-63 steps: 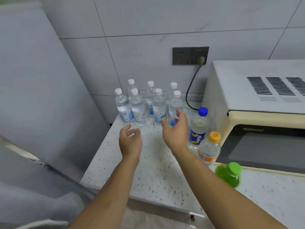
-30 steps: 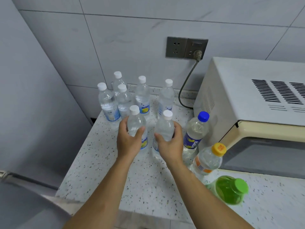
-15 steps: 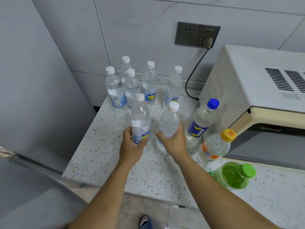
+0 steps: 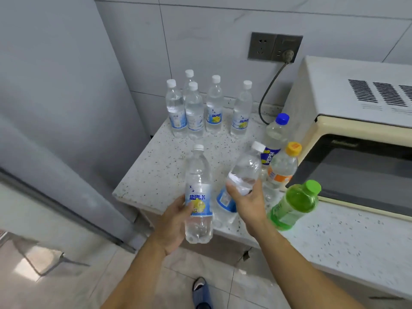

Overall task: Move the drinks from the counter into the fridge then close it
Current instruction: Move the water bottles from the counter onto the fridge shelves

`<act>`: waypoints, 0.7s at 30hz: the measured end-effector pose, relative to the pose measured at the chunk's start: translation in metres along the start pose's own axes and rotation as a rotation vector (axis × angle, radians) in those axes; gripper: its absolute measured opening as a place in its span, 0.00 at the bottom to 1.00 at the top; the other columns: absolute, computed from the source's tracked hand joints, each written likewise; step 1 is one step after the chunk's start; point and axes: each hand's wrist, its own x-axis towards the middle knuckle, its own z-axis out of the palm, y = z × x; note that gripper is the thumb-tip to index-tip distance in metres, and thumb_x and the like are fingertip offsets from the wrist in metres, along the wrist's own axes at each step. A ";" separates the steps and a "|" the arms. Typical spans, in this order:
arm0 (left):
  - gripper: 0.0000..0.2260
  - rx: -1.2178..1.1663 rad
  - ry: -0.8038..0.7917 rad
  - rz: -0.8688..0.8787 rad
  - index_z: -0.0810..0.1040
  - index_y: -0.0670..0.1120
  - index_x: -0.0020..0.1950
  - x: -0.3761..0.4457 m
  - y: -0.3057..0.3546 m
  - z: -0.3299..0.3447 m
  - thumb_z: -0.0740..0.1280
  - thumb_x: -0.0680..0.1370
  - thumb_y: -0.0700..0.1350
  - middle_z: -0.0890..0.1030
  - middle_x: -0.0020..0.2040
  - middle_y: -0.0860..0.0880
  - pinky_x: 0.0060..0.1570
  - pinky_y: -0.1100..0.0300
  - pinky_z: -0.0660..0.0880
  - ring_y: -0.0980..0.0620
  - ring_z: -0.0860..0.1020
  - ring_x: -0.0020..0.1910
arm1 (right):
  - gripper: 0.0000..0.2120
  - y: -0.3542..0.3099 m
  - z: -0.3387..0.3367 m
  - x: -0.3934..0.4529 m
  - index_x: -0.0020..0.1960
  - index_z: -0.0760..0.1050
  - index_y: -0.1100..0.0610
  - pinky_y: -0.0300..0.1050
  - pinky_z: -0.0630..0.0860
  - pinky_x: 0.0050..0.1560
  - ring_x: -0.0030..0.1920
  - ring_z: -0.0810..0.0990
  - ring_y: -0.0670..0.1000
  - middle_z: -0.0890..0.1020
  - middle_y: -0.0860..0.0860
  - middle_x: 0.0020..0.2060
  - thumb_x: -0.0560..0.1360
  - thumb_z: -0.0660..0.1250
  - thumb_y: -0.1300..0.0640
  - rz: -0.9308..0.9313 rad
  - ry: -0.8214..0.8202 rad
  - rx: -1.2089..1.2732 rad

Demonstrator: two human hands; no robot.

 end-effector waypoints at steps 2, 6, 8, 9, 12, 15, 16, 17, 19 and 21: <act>0.29 -0.132 0.022 -0.053 0.78 0.40 0.66 -0.032 -0.006 0.010 0.78 0.68 0.51 0.81 0.60 0.35 0.50 0.44 0.79 0.37 0.81 0.55 | 0.20 0.000 -0.009 -0.021 0.61 0.73 0.53 0.42 0.83 0.46 0.53 0.85 0.51 0.85 0.49 0.51 0.72 0.76 0.55 0.030 -0.054 0.107; 0.37 -0.358 0.060 -0.159 0.81 0.34 0.60 -0.091 -0.032 0.031 0.82 0.58 0.54 0.82 0.53 0.32 0.45 0.45 0.81 0.36 0.83 0.46 | 0.24 0.014 -0.019 -0.064 0.64 0.77 0.59 0.65 0.79 0.56 0.53 0.83 0.65 0.84 0.62 0.54 0.73 0.72 0.47 0.316 -0.268 0.395; 0.37 -0.422 0.086 -0.143 0.83 0.35 0.55 -0.120 -0.046 0.033 0.84 0.55 0.56 0.82 0.48 0.34 0.41 0.47 0.82 0.38 0.83 0.41 | 0.27 0.022 -0.022 -0.087 0.58 0.82 0.60 0.65 0.79 0.54 0.45 0.84 0.64 0.85 0.62 0.47 0.70 0.71 0.39 0.511 -0.373 0.504; 0.37 -0.431 0.112 -0.146 0.84 0.36 0.54 -0.134 -0.051 0.033 0.84 0.53 0.56 0.83 0.47 0.35 0.39 0.47 0.82 0.39 0.83 0.39 | 0.27 0.027 -0.023 -0.096 0.54 0.84 0.59 0.61 0.81 0.48 0.41 0.84 0.61 0.84 0.61 0.44 0.68 0.71 0.37 0.554 -0.403 0.531; 0.36 -0.398 0.265 -0.157 0.82 0.34 0.56 -0.175 -0.068 0.020 0.83 0.56 0.55 0.83 0.48 0.33 0.37 0.47 0.82 0.38 0.84 0.39 | 0.30 0.048 -0.019 -0.124 0.54 0.83 0.61 0.54 0.81 0.44 0.41 0.84 0.59 0.84 0.61 0.45 0.67 0.70 0.35 0.573 -0.477 0.532; 0.31 -0.344 0.395 -0.114 0.83 0.36 0.55 -0.211 -0.078 0.003 0.80 0.58 0.52 0.84 0.47 0.35 0.35 0.48 0.82 0.39 0.84 0.39 | 0.30 0.058 -0.007 -0.155 0.51 0.84 0.60 0.52 0.82 0.41 0.40 0.85 0.59 0.84 0.62 0.45 0.64 0.72 0.36 0.606 -0.557 0.442; 0.29 -0.328 0.423 -0.089 0.86 0.39 0.50 -0.222 -0.080 -0.003 0.81 0.56 0.54 0.85 0.45 0.37 0.35 0.49 0.82 0.40 0.85 0.39 | 0.31 0.062 -0.001 -0.165 0.54 0.83 0.61 0.52 0.82 0.40 0.40 0.85 0.58 0.85 0.62 0.45 0.64 0.71 0.36 0.625 -0.586 0.404; 0.26 -0.315 0.454 -0.064 0.88 0.42 0.46 -0.233 -0.081 -0.008 0.81 0.54 0.56 0.85 0.44 0.39 0.36 0.50 0.82 0.41 0.85 0.38 | 0.33 0.066 0.006 -0.176 0.57 0.81 0.61 0.52 0.82 0.41 0.41 0.85 0.58 0.85 0.62 0.45 0.65 0.70 0.36 0.644 -0.619 0.363; 0.23 -0.318 0.549 -0.018 0.88 0.44 0.44 -0.255 -0.083 -0.019 0.80 0.55 0.57 0.86 0.44 0.40 0.36 0.50 0.82 0.42 0.85 0.38 | 0.34 0.072 0.024 -0.196 0.60 0.78 0.62 0.53 0.81 0.45 0.41 0.85 0.58 0.84 0.61 0.45 0.67 0.69 0.36 0.662 -0.686 0.295; 0.19 -0.350 0.669 0.014 0.88 0.44 0.45 -0.277 -0.086 -0.034 0.76 0.62 0.56 0.85 0.46 0.39 0.35 0.51 0.82 0.42 0.85 0.38 | 0.35 0.078 0.046 -0.215 0.61 0.78 0.62 0.53 0.81 0.46 0.41 0.85 0.57 0.84 0.61 0.45 0.66 0.70 0.36 0.666 -0.758 0.233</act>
